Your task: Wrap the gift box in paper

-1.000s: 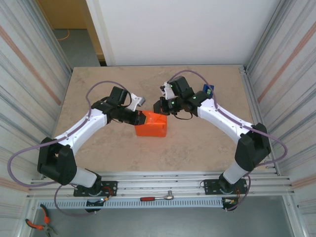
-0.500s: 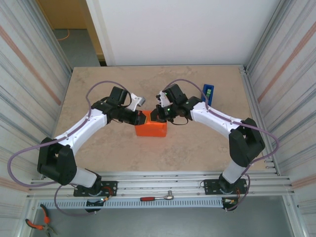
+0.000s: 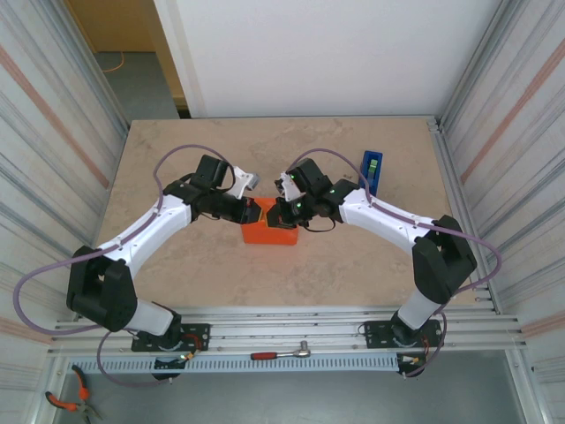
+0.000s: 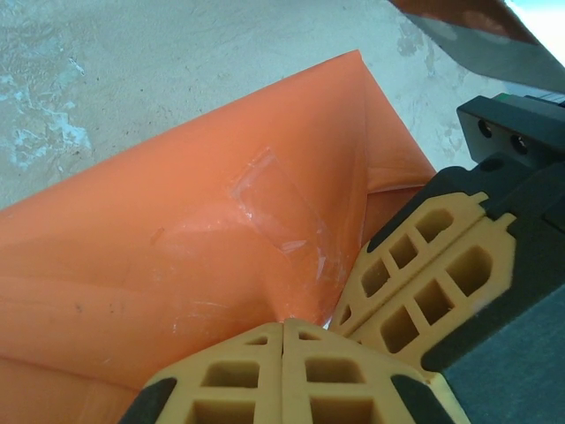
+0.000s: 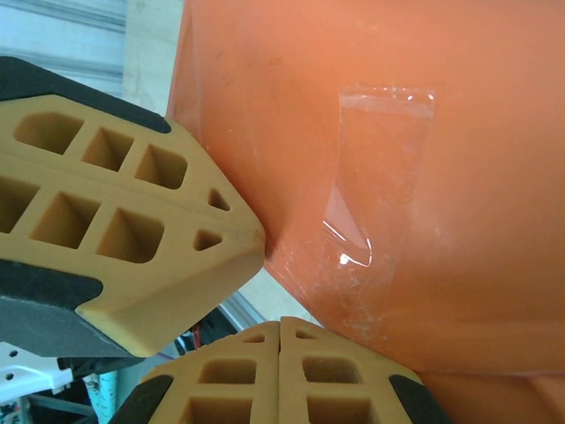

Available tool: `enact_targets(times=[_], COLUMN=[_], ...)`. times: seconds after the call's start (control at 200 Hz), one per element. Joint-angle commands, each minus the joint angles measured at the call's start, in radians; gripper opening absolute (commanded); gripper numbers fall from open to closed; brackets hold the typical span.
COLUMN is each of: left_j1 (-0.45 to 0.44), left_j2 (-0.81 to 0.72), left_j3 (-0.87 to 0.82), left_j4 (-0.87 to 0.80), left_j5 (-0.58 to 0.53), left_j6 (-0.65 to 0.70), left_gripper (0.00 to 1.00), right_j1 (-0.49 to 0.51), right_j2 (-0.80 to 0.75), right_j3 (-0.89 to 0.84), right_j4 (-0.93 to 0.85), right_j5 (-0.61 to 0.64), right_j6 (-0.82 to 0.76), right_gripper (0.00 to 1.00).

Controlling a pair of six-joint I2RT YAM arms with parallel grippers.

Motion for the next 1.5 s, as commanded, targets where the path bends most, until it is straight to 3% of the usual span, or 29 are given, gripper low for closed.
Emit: enact_targets(times=[0.0,0.21,0.546,1.047,1.348,1.493], left_j1=[-0.001,-0.001,-0.001,-0.001,-0.001,-0.001], left_j2=[0.010,0.008,0.006,-0.003,-0.003,0.000], left_j3=[-0.034,-0.035,-0.035,-0.042,-0.041,-0.042], left_j4=[-0.040,-0.039,-0.034,-0.031,-0.029,-0.030], left_j5=[-0.034,-0.035,-0.032,-0.033,-0.030,-0.027], left_j6=[0.016,0.015,0.015,0.012,0.013,0.014], left_gripper=[0.00,0.00,0.00,0.00,0.00,0.00], right_j1=[0.000,0.006,0.110,0.121,0.117,0.071], right_j2=[-0.017,-0.021,-0.210,-0.163,-0.282,-0.283], right_j3=[-0.033,-0.072,-0.249,-0.206,-0.223,-0.163], right_j4=[-0.021,0.001,0.209,0.213,0.160,0.132], right_j5=[0.043,0.158,0.425,0.395,0.406,0.370], right_j6=[-0.010,-0.013,-0.054,-0.032,-0.017,-0.020], right_gripper=[0.00,0.00,0.00,0.00,0.00,0.00])
